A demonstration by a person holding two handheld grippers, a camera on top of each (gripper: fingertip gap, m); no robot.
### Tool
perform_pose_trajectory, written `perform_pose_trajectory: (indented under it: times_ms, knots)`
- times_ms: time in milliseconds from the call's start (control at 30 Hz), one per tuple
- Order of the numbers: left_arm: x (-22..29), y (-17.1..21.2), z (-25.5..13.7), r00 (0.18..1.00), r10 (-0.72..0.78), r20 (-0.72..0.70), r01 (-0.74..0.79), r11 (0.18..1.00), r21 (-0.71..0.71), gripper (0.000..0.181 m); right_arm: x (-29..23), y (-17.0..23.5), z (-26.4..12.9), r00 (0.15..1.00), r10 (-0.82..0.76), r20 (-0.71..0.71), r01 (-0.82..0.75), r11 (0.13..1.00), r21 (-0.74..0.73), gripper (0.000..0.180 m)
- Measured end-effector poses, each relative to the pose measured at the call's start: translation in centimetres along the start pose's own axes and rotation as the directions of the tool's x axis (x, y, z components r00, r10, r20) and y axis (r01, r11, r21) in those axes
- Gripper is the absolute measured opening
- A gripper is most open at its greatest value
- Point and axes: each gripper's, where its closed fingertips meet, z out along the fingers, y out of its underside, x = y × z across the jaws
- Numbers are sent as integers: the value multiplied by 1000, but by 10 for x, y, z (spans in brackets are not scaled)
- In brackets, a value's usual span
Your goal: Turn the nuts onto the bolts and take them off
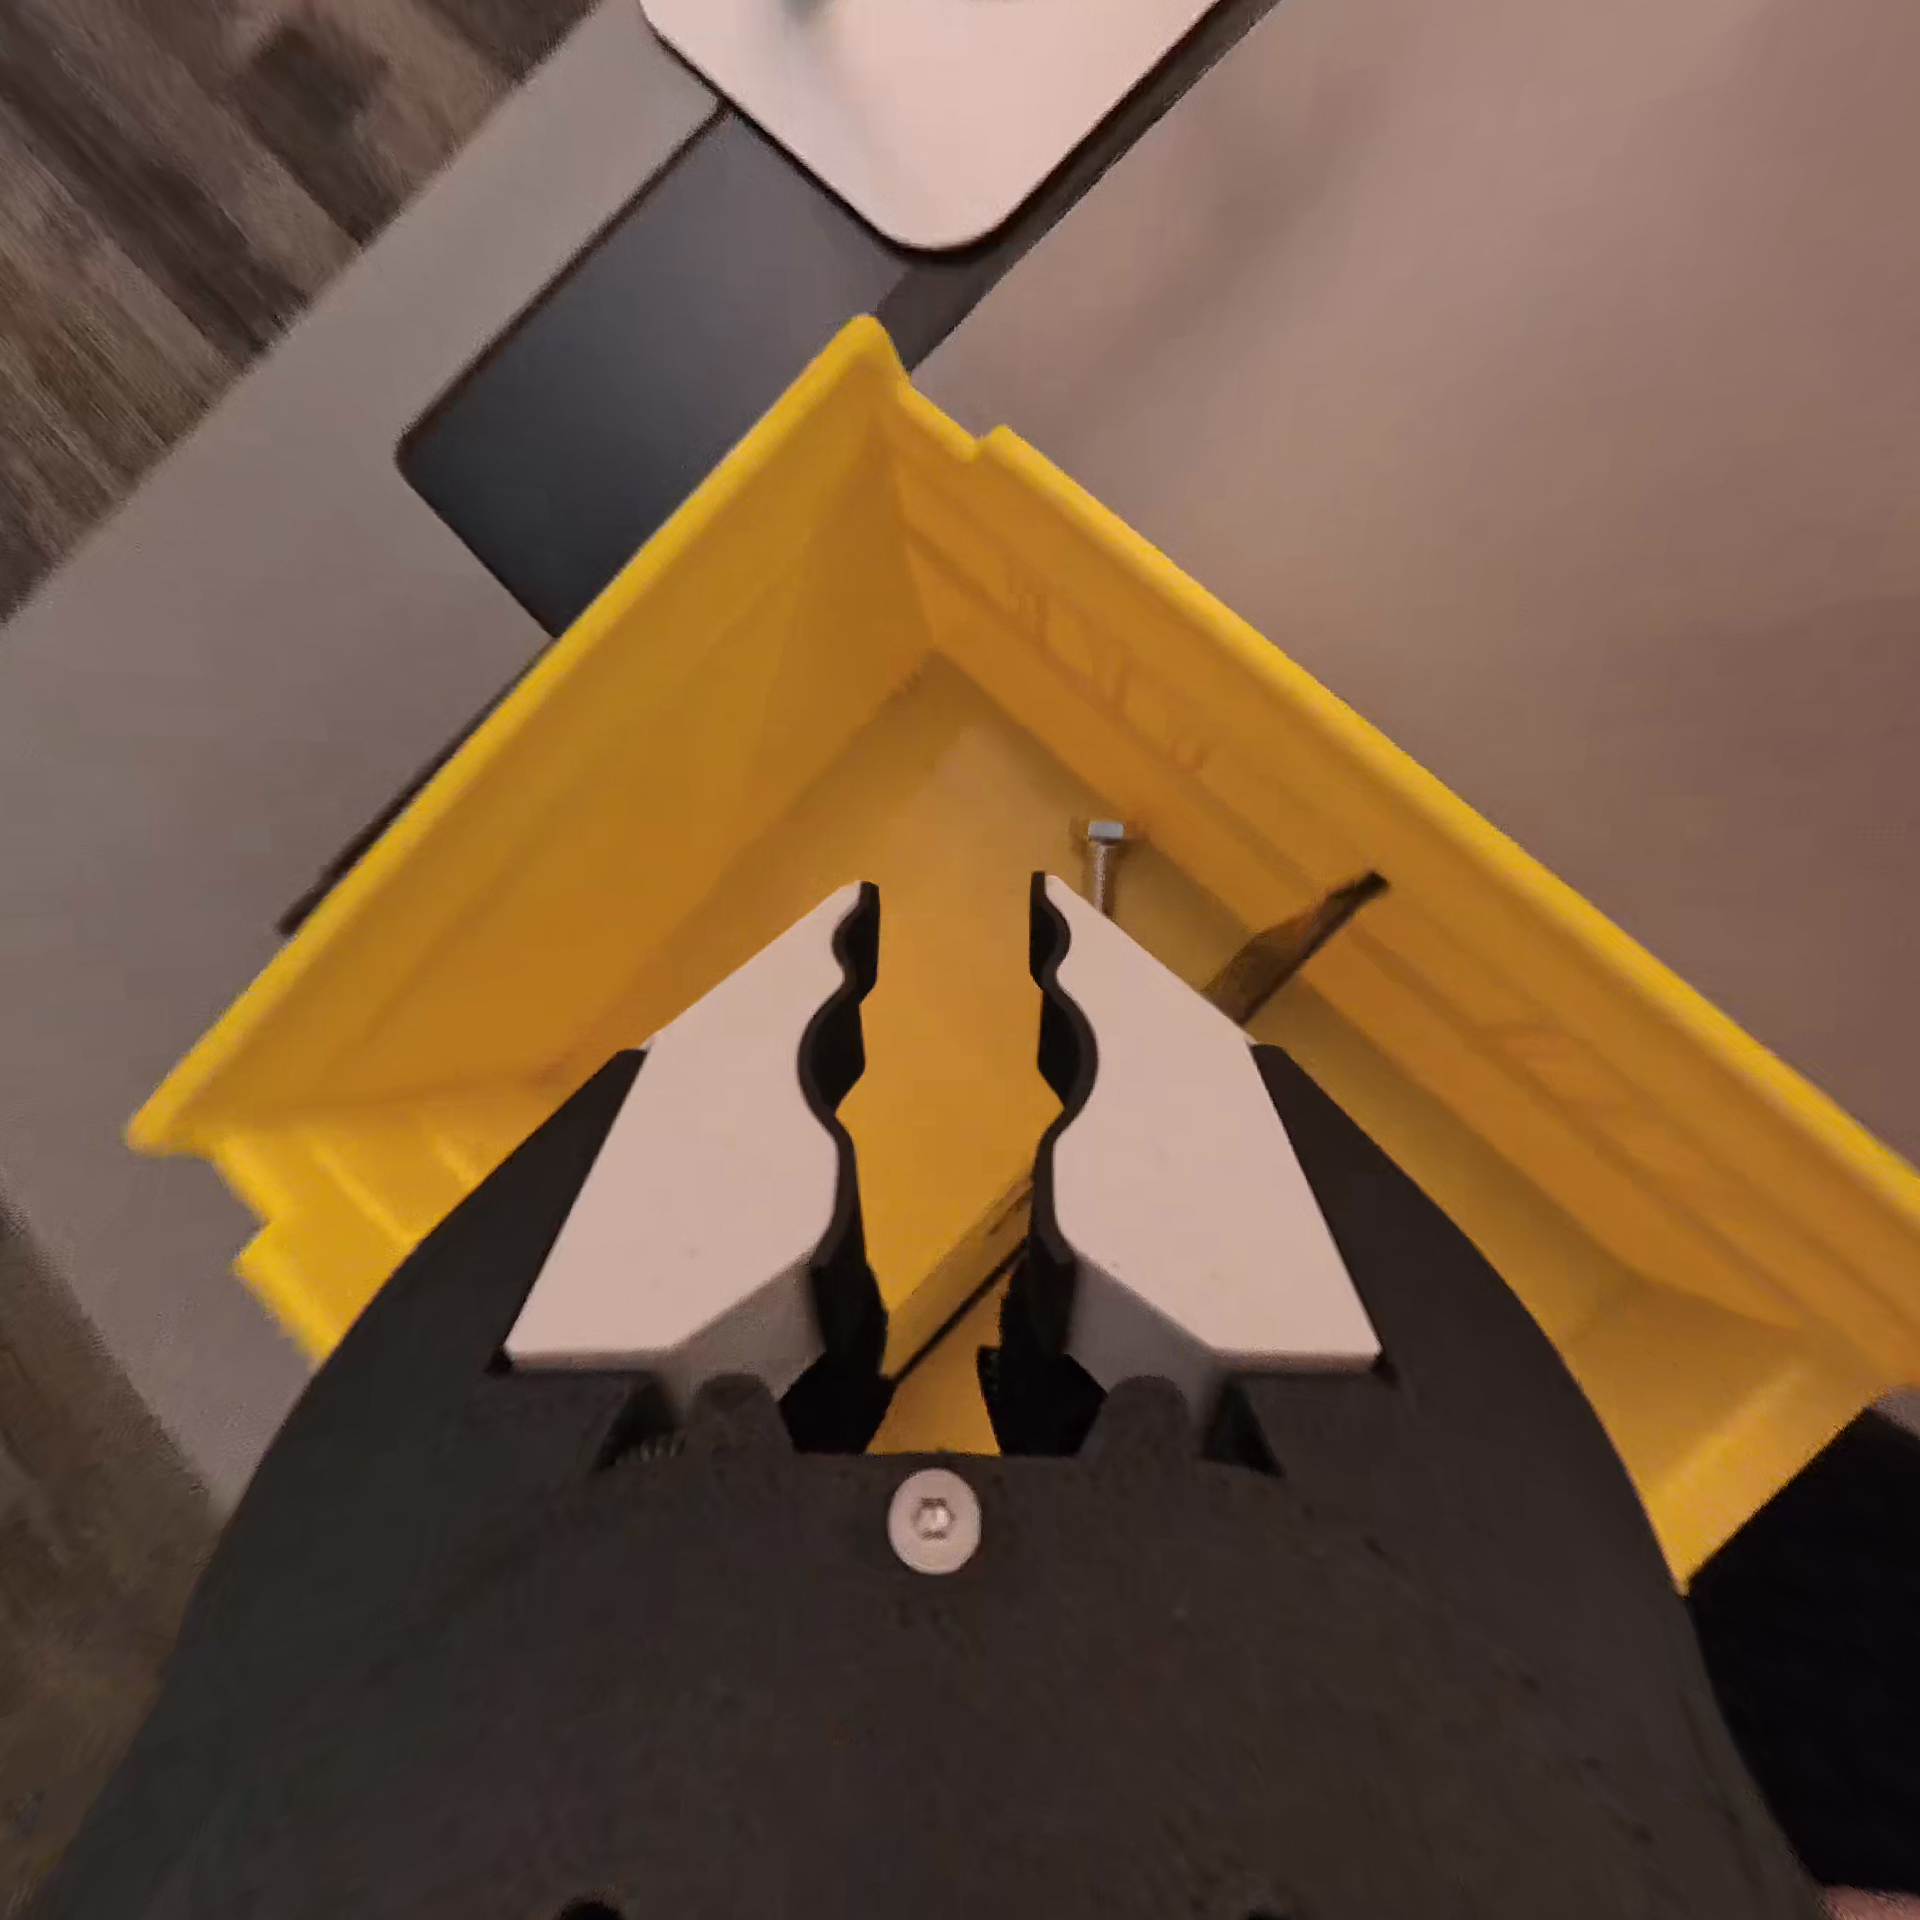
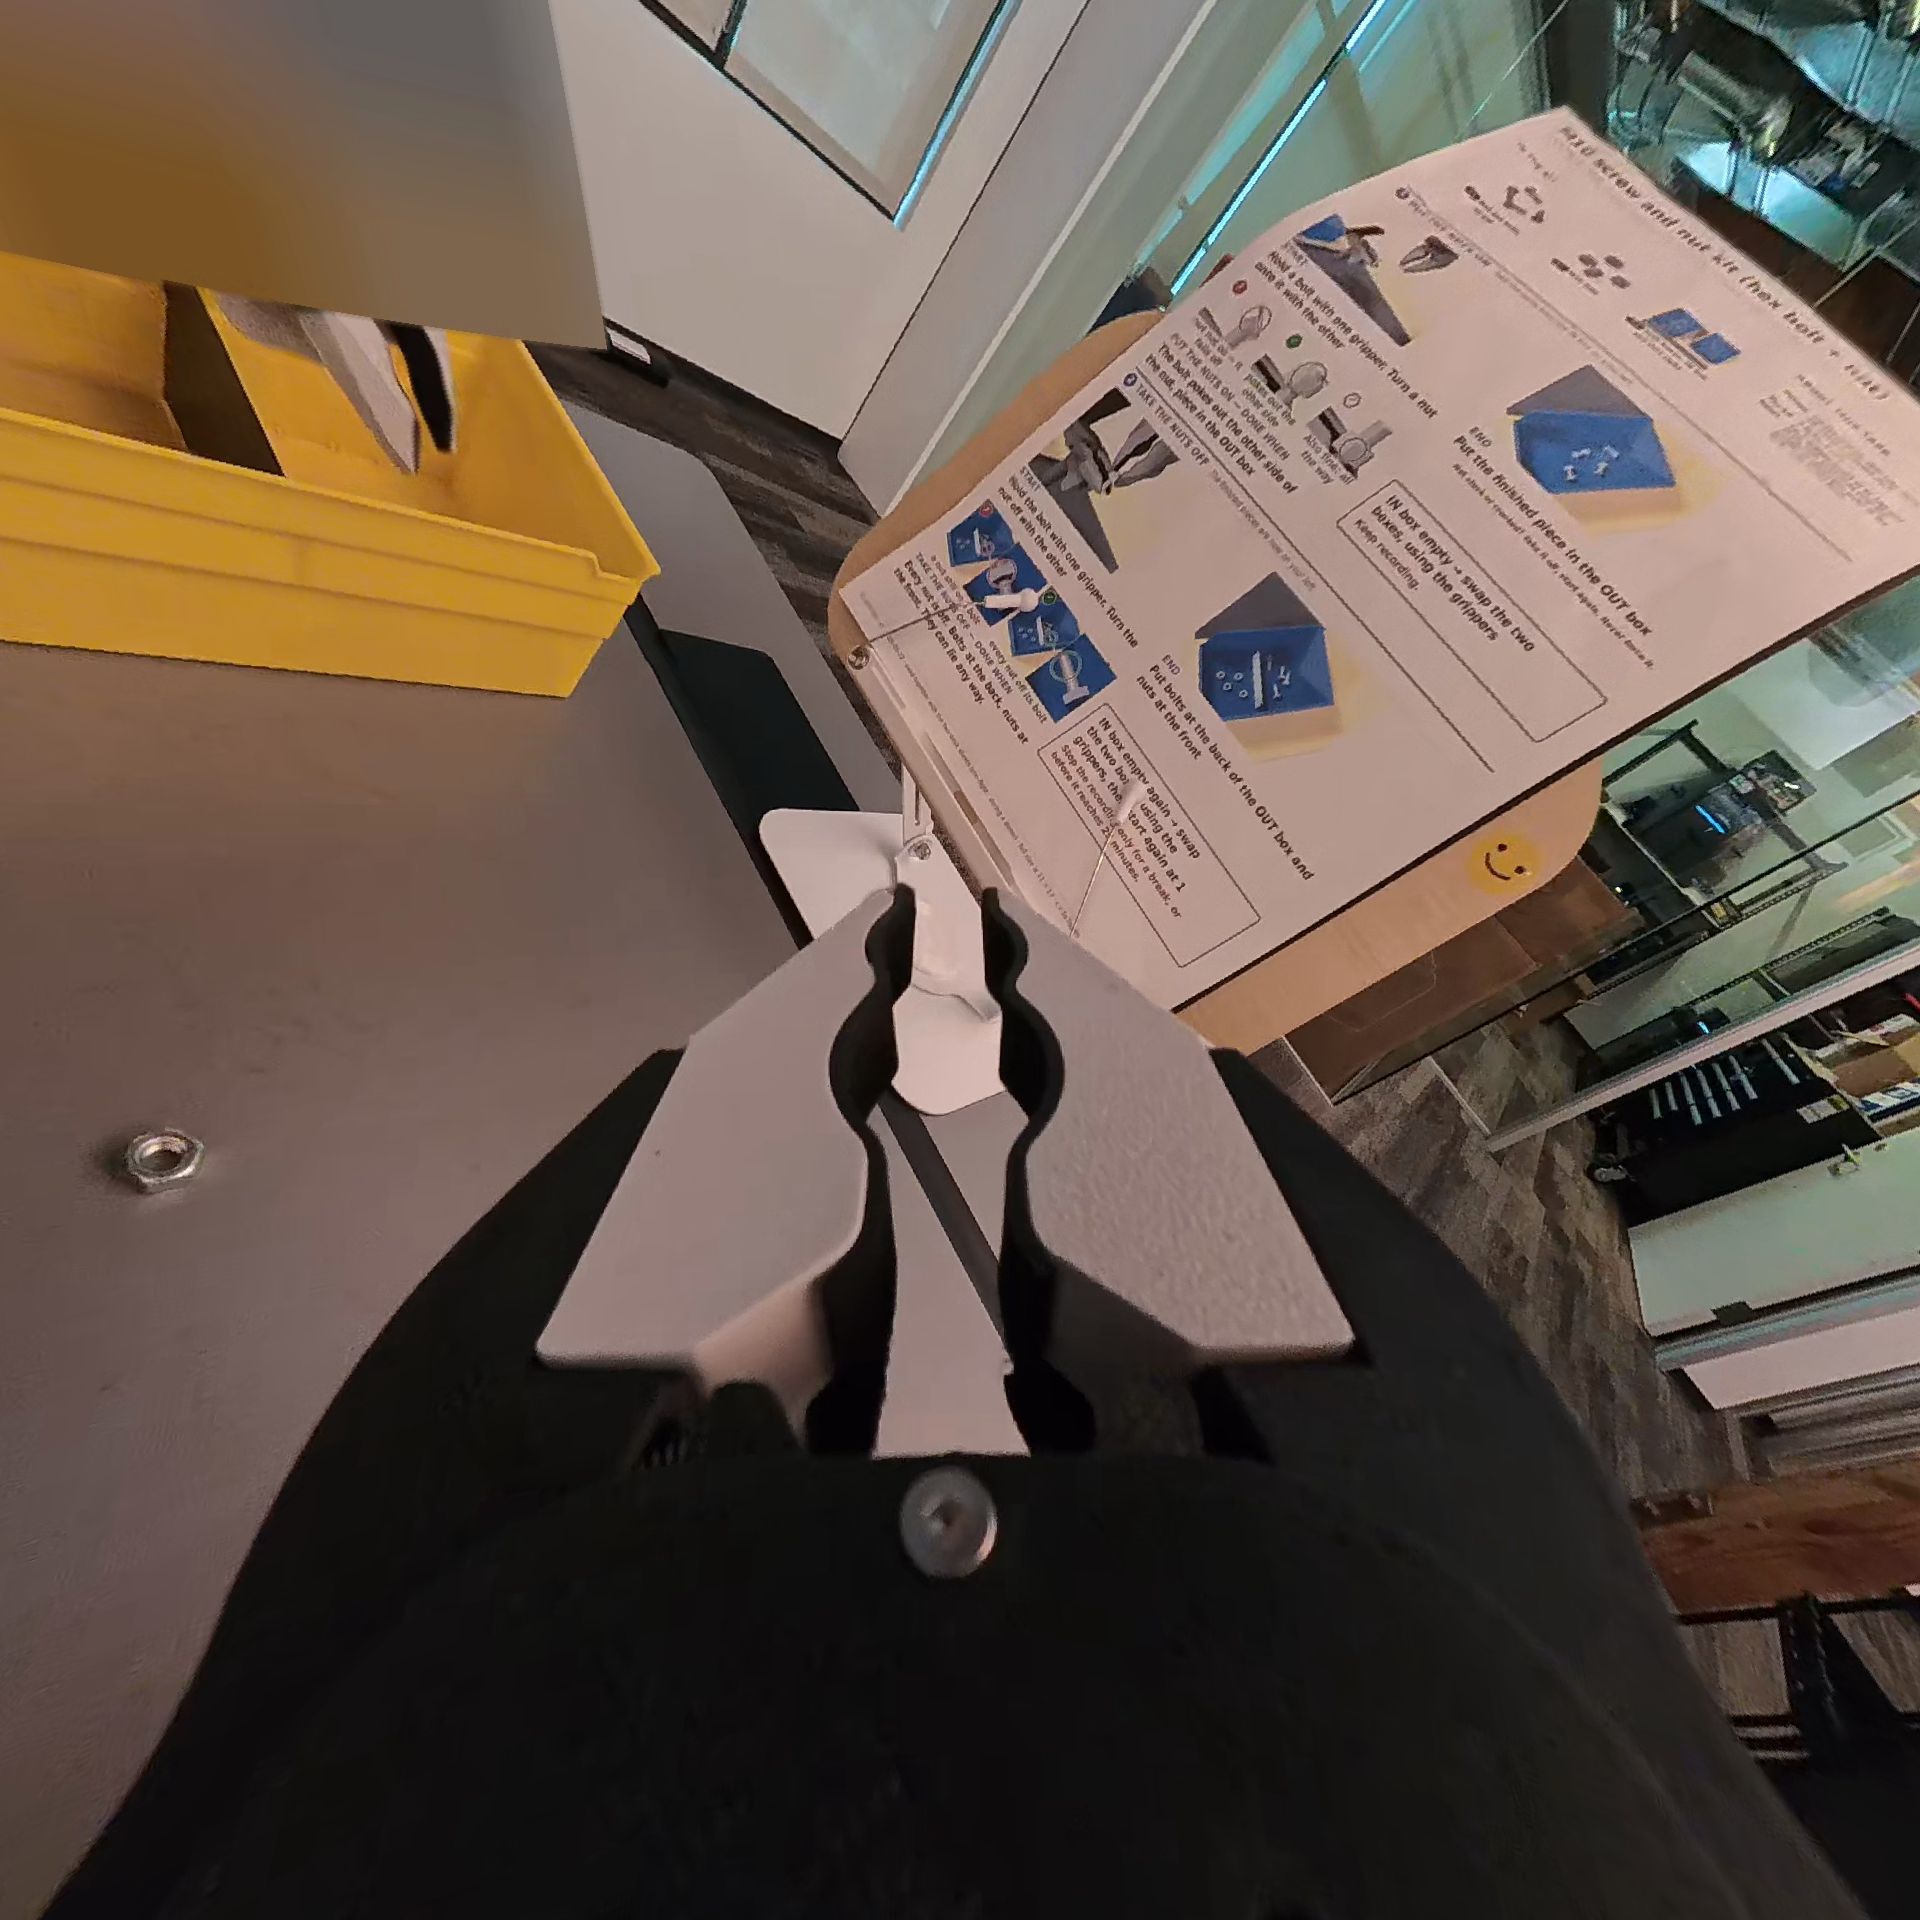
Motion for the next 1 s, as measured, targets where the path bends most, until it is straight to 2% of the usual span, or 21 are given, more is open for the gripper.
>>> perform_pose_trajectory:
  times_ms: [133,200,333,433,600,733,1000]
  knots:
    - [4,7,33,984,-141,-111,126,984,-127,35,2,-5,-4,1000,-8,-6,8,1000,11,11]
    - [13,14,40,969,-179,-173,142,968,-205,38,3,-6,-6,1000,-1,-6,1,1000,22,12]
    - [20,9,46,965,-134,-226,91,978,-188,33,3,-7,-6,1000,3,-3,-3,1000,28,12]
    - [24,17,50,955,-149,-256,87,967,-239,32,3,-5,-5,1000,9,3,-9,1000,25,12]
    - [27,20,52,940,-167,-296,83,957,-276,34,3,0,-3,1000,18,10,-18,1000,11,13]
    - [36,16,50,907,-183,-380,64,951,-304,41,3,3,-2,1000,28,13,-28,1000,5,13]
    - [38,27,63,908,-221,-355,63,912,-405,46,3,11,1,999,35,20,-35,999,-18,13]
